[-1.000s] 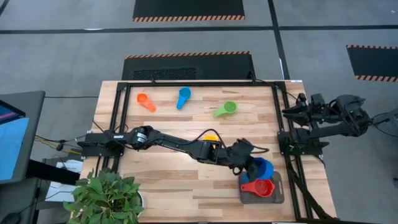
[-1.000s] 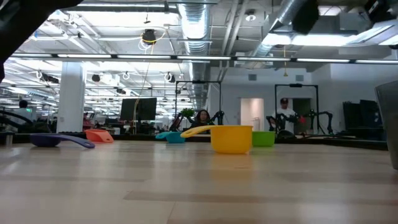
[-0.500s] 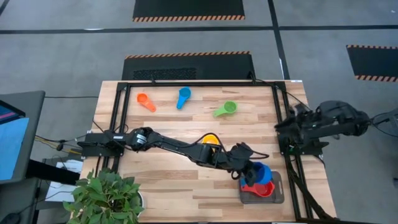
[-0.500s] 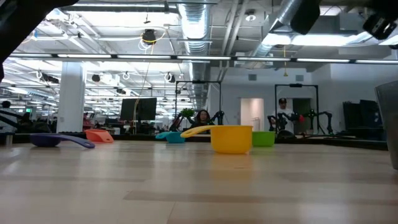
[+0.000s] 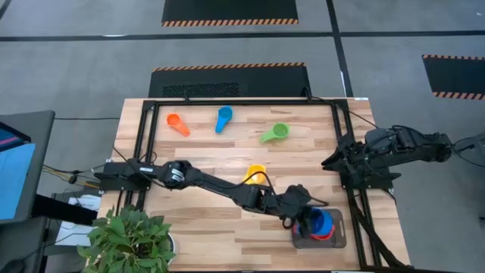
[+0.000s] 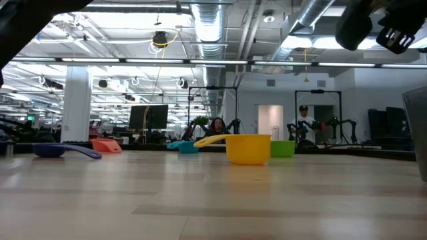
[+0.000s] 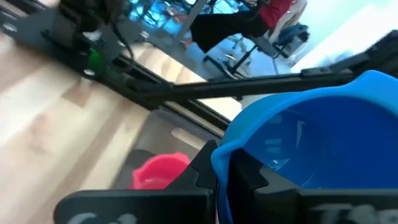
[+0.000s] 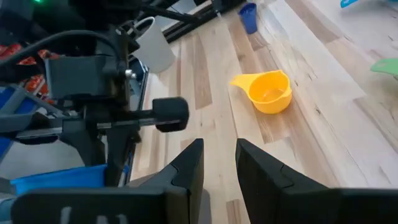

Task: Nest measuring cups in basket
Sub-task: Stack the blue measuring cup on top of the red measuring cup in the black bin

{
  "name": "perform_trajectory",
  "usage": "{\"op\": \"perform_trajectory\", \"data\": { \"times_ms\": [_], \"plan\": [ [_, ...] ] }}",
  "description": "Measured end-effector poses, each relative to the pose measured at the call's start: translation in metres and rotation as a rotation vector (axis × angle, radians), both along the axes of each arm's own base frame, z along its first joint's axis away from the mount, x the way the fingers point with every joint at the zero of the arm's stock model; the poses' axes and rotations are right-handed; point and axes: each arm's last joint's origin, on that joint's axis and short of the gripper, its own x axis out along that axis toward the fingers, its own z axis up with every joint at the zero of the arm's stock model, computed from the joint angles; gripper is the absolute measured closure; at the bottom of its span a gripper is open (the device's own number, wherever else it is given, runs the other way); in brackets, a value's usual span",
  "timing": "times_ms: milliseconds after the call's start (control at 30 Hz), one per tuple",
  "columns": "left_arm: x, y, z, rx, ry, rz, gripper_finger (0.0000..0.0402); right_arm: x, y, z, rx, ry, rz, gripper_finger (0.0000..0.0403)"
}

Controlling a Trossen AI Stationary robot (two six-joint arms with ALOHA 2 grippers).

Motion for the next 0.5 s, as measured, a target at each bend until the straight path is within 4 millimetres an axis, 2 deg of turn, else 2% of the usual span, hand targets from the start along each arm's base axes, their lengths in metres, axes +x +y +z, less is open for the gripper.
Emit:
{"op": "perform_trajectory", "data": {
  "times_ms": [300, 500],
  "plan": [
    [-0.001, -0.002, -0.019, 0.024, 0.096, -0.007, 0.0401, -0.001, 0.000, 0.001, -0.005, -0.010, 0.002, 0.0285],
    [0.002, -0.003, -0.022, 0.037, 0.062, 0.018, 0.0401, -0.001, 0.000, 0.001, -0.019, -0.014, 0.002, 0.0285]
  ]
}}
